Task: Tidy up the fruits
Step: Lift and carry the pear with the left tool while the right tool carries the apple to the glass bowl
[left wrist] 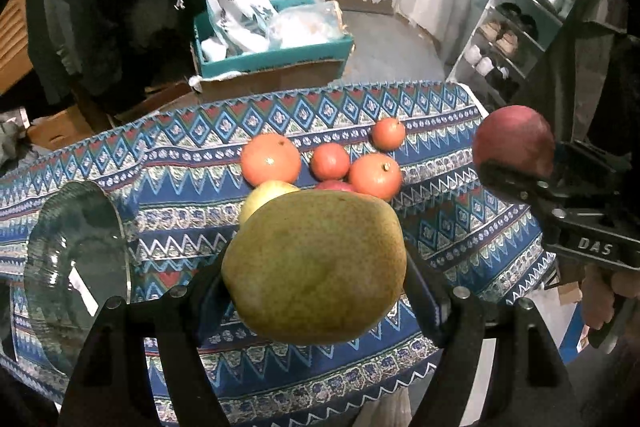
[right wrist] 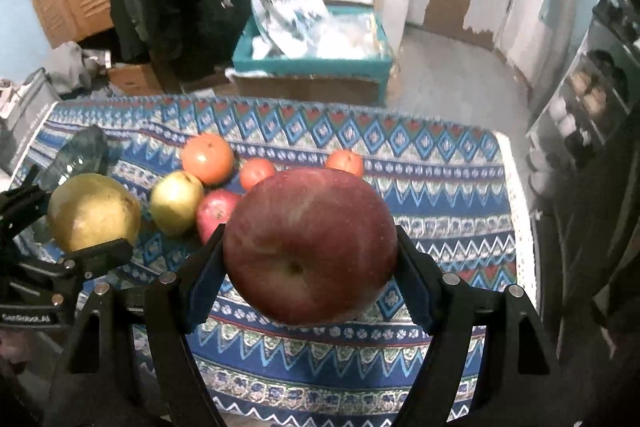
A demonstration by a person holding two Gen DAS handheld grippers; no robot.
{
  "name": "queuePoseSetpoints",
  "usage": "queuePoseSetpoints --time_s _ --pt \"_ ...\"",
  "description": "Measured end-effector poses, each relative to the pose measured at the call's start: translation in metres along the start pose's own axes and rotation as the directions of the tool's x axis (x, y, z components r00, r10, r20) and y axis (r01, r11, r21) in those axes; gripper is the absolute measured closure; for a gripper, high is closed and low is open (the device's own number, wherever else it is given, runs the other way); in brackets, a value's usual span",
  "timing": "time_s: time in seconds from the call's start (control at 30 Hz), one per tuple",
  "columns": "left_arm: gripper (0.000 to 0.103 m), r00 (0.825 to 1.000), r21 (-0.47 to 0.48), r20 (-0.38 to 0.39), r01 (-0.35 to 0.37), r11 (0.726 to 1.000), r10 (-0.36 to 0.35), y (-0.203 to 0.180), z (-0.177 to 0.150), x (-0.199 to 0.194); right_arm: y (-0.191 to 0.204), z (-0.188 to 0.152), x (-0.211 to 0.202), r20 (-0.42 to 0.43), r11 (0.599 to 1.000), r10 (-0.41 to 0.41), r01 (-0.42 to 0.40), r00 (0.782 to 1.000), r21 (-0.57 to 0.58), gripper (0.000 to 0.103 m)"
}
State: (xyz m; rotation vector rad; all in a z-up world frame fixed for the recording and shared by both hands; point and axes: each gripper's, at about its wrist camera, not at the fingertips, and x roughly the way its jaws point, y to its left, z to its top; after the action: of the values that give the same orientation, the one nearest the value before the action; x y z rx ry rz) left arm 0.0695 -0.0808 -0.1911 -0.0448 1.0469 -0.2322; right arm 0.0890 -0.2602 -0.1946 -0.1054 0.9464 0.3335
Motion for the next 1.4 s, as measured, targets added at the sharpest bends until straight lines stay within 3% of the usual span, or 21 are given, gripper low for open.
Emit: queuePoseSetpoints --time_s 0.33,0.73,1.07,1.4 --pt "0.025 0.995 -0.012 0.101 0.002 1.000 -0.001 0.006 0.007 -0.039 0.013 0.018 -0.039 0.102 0.999 0.029 -0.027 0.994 -0.017 0.026" --pt "0.025 0.972 -0.029 0.233 0.006 1.000 0.001 0.023 0.018 -0.095 0.033 0.033 -0.074 0.201 0.997 0.070 -0.062 0.977 -0.045 0.026" --pt "0.025 0.963 -0.080 0.267 -0.014 0.997 0.034 0.051 0.013 -0.116 0.068 0.051 -0.084 0.232 0.990 0.128 -0.108 0.964 -0.095 0.026" --pt "0.025 0.961 -0.144 0.264 -0.046 0.988 0.084 0.085 0.005 -0.123 0.109 0.068 -0.069 0.193 0.977 0.194 -0.170 0.962 -0.131 0.026"
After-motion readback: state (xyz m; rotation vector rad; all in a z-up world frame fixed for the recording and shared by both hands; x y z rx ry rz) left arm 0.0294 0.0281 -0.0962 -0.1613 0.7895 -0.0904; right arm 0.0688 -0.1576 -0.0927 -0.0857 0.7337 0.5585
